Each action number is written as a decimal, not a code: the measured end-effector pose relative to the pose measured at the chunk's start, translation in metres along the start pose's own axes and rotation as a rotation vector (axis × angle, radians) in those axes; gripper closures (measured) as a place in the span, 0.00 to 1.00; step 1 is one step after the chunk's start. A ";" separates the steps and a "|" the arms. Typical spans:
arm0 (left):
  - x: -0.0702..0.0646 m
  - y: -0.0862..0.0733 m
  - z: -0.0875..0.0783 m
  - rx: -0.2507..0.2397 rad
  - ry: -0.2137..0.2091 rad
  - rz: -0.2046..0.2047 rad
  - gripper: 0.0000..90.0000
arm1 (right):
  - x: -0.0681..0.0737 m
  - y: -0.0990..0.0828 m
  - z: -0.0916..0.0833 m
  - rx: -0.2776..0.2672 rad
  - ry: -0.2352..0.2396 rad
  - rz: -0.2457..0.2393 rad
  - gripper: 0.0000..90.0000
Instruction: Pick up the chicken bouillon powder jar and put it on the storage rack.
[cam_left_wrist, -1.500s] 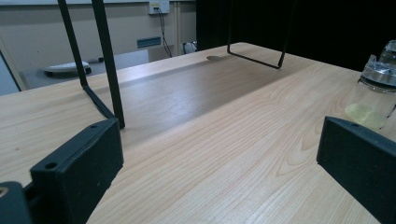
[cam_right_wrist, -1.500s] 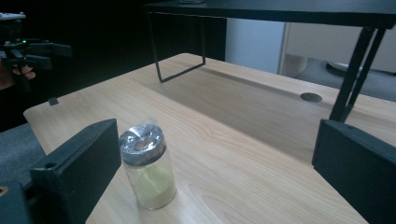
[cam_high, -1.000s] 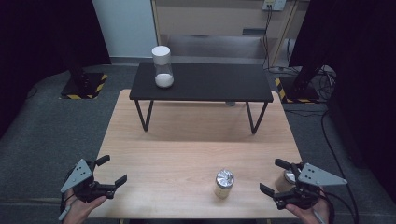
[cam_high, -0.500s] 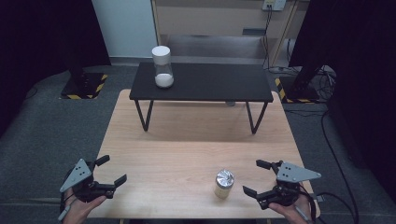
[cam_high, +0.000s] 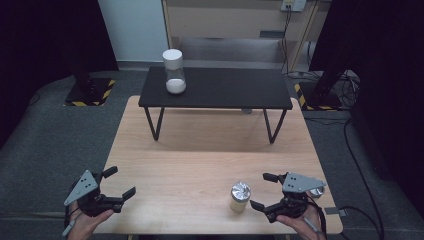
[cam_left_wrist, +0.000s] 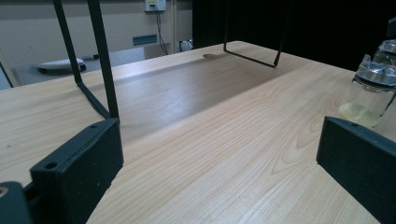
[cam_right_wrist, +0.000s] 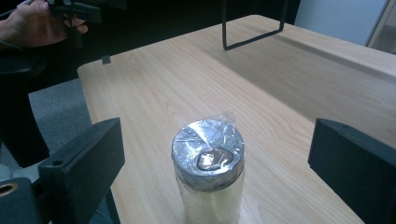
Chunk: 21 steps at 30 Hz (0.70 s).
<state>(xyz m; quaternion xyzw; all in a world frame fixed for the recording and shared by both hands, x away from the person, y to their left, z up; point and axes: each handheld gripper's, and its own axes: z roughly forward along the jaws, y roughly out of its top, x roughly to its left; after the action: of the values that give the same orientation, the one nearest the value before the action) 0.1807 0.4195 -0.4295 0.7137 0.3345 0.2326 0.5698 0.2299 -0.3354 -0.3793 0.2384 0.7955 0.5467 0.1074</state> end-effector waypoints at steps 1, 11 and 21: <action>0.000 0.000 0.000 0.000 0.000 0.001 0.00 | 0.000 0.000 0.001 0.001 0.002 0.001 0.05; 0.000 0.000 0.000 0.002 -0.001 0.002 0.00 | -0.001 0.003 0.015 0.046 0.025 -0.015 0.05; 0.000 0.000 0.000 0.002 -0.001 0.002 0.00 | -0.006 0.005 0.031 0.089 0.040 -0.026 0.07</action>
<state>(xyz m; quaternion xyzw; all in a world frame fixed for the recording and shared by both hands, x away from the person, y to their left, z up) 0.1807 0.4193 -0.4291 0.7148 0.3338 0.2327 0.5688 0.2497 -0.3113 -0.3869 0.2216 0.8240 0.5139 0.0882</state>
